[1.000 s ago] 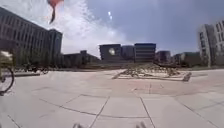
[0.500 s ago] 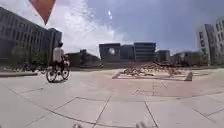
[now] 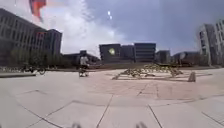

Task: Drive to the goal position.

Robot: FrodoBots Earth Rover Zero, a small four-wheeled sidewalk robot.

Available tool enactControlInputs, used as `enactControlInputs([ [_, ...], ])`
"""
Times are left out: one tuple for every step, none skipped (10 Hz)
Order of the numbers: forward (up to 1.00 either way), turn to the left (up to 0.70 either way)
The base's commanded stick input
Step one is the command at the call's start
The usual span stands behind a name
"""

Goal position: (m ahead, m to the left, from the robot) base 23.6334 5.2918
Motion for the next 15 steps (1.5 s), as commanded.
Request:
enactControlInputs([
  [0.45, 0.03],
  [0.45, 0.03],
  [0.45, 0.03],
  [0.45, 0.03],
  [0.45, 0.03],
  [0.45, 0.03],
  [0.45, 0.03],
  [0.45, 0.03],
  [0.45, 0.03],
  [0.45, 0.03],
  [0.45, 0.03],
  [0.45, 0.03],
  [0.45, 0.03],
  [0.45, 0.03],
  [0.45, 0.03],
])
